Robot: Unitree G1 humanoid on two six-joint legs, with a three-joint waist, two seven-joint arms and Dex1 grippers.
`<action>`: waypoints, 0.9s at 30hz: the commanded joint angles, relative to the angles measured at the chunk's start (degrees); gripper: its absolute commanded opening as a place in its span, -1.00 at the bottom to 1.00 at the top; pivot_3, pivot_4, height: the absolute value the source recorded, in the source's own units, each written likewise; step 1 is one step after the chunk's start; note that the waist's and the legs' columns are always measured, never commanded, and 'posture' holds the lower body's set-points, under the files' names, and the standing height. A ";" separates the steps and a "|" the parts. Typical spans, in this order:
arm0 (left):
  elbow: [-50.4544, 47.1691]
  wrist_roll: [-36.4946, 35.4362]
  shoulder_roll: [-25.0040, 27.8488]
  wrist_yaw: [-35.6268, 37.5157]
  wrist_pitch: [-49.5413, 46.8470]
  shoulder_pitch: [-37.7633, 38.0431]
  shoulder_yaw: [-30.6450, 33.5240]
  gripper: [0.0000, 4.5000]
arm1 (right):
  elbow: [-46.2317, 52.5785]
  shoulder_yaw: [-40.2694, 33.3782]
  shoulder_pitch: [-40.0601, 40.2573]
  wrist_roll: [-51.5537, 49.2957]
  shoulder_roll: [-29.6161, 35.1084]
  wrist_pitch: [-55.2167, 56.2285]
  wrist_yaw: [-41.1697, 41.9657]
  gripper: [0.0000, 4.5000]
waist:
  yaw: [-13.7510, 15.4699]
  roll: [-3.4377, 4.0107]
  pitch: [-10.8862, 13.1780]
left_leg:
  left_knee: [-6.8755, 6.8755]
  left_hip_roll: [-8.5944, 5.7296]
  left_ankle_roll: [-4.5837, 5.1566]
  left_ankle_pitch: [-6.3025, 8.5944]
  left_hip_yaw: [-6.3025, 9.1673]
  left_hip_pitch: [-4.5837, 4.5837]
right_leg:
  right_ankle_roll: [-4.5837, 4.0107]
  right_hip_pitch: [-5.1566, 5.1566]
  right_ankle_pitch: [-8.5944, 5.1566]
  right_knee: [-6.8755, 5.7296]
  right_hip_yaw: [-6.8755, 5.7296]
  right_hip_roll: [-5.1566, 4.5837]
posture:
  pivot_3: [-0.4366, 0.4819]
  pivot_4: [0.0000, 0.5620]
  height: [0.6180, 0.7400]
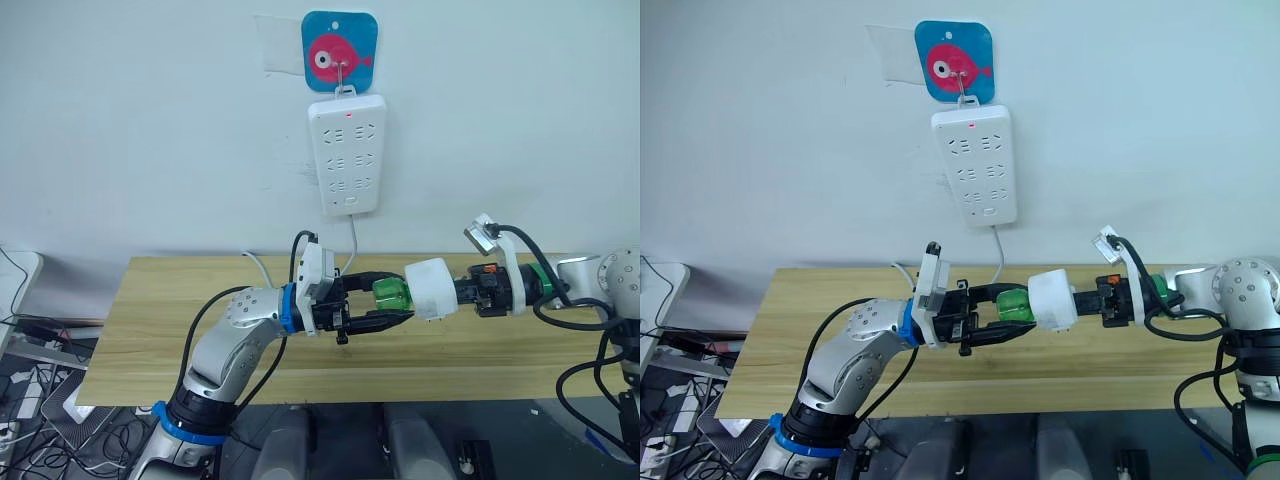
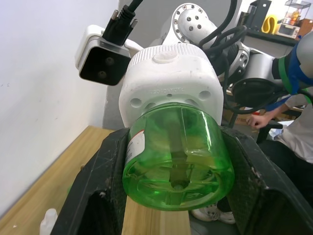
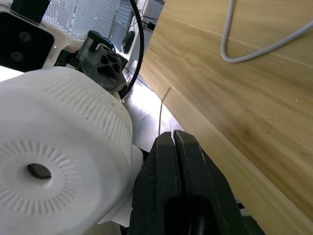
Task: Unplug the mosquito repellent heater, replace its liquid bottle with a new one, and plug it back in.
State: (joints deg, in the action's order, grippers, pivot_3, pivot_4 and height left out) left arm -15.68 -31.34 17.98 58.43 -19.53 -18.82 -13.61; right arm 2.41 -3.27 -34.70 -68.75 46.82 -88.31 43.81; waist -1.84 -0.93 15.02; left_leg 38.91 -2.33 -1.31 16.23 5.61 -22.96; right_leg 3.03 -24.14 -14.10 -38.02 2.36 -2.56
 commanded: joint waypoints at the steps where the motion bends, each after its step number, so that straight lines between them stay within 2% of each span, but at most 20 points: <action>1: 0.35 1.06 -0.18 -2.14 1.31 -1.19 1.88 0.00 | 4.79 -0.22 1.17 -3.16 0.14 -2.33 3.37 -0.97 | 0.01 0.00 0.00 | 0.00 0.00 0.00 0.00 0.00 0.00 | 0.00 0.00 0.00 0.00 0.00 0.00 | -0.15 -0.23 1.00; 7: 0.92 2.99 -0.43 -1.95 5.16 -1.63 2.26 0.00 | 1.02 1.04 2.05 5.87 1.16 4.36 2.64 -0.97 | -0.01 0.00 0.00 | 0.01 -0.01 0.00 0.00 -0.03 0.00 | 0.00 0.00 0.00 0.00 0.01 -0.01 | -0.16 -0.24 1.00; 10: 1.91 7.01 1.73 0.35 11.95 -1.18 1.90 0.00 | -5.87 -2.16 0.07 6.70 2.11 2.33 3.13 -0.97 | 0.00 0.00 0.00 | 0.02 -0.01 -0.01 0.00 -0.04 0.01 | 0.00 0.00 0.00 -0.01 0.01 0.00 | -0.16 -0.24 1.00; 11: 2.49 8.06 2.55 0.98 14.22 -0.93 2.17 0.00 | -8.26 -3.29 -0.60 6.87 2.80 1.51 3.49 -0.90 | -0.01 0.01 0.00 | 0.02 -0.01 -0.01 0.00 -0.05 0.01 | 0.00 0.00 0.01 -0.02 0.02 -0.01 | -0.13 -0.21 1.00; 13: 4.38 9.90 3.95 1.77 19.18 -0.62 3.11 0.00 | -11.82 -5.02 -1.53 7.05 4.07 -0.17 3.93 -0.74 | 0.06 0.01 0.00 | 0.02 -0.02 -0.01 0.00 -0.07 0.00 | -0.01 -0.01 0.01 -0.01 0.03 -0.01 | -0.14 -0.20 1.00; 16: 9.97 15.69 5.96 2.76 31.80 -0.74 3.78 0.00 | -15.26 -8.09 -2.42 5.09 3.27 -3.90 1.47 -0.27 | 0.03 0.01 -0.01 | -0.01 0.01 0.00 0.00 -0.07 0.01 | -0.01 -0.01 0.01 0.04 0.02 -0.02 | -0.15 -0.19 1.00; 18: 13.95 19.00 6.41 2.77 39.67 -1.57 3.68 0.00 | -16.16 -8.15 -2.09 1.69 2.92 -4.19 0.15 -0.02 | 0.05 0.01 -0.01 | -0.02 0.02 0.00 0.00 -0.07 0.02 | -0.01 0.00 0.01 0.03 0.02 -0.02 | -0.15 -0.19 1.00; 19: 16.46 21.31 6.71 2.43 45.21 -2.36 3.47 0.00 | -16.81 -8.01 -1.89 -0.76 2.62 -4.19 -1.17 0.17 | 0.04 0.01 -0.01 | -0.02 0.01 0.00 0.00 -0.07 0.01 | -0.01 -0.01 0.01 0.03 0.02 -0.02 | -0.15 -0.19 1.00; 22: 26.41 32.52 8.22 -0.97 71.00 -6.78 2.74 0.00 | -22.06 -5.87 -1.67 -14.35 2.01 -4.19 -8.34 0.63 | 0.11 0.01 -0.01 | 0.00 0.00 0.00 0.00 -0.10 0.00 | -0.02 0.00 0.02 0.02 0.04 -0.10 | -0.15 -0.19 1.00; 24: 31.66 37.08 8.16 -4.51 81.39 -9.61 3.29 0.00 | -23.78 -3.84 -1.35 -23.29 1.94 -4.19 -14.20 0.91 | 0.14 0.01 0.00 | 0.01 -0.01 0.01 0.00 -0.15 0.00 | -0.06 0.01 0.05 0.03 0.04 -0.27 | -0.15 -0.19 1.00; 25: 34.17 39.21 8.04 -6.43 85.52 -11.04 3.64 0.00 | -24.84 -2.36 -1.43 -28.03 1.82 -4.19 -17.72 0.99 | 0.14 0.01 0.00 | 0.01 -0.04 0.01 0.00 -0.16 0.00 | -0.06 0.01 0.05 0.03 0.03 -0.35 | -0.15 -0.19 1.00; 27: 37.85 42.76 7.91 -9.84 91.49 -13.26 4.13 0.00 | -25.08 1.35 -0.75 -37.69 2.55 -2.50 -24.38 0.99 | 0.14 0.01 -0.01 | 0.01 -0.08 0.03 0.00 -0.21 -0.02 | -0.05 0.01 0.06 0.03 0.05 -0.42 | -0.12 -0.19 1.00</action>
State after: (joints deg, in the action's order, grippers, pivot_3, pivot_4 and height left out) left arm 20.48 8.84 26.11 52.18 65.59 -30.86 -10.81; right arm -22.91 -4.03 -36.01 -96.66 48.35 -91.82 24.53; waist -1.70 -0.93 15.01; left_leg 38.92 -2.43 -1.27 16.23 5.38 -23.00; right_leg 2.99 -24.15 -14.03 -37.97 2.41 -2.99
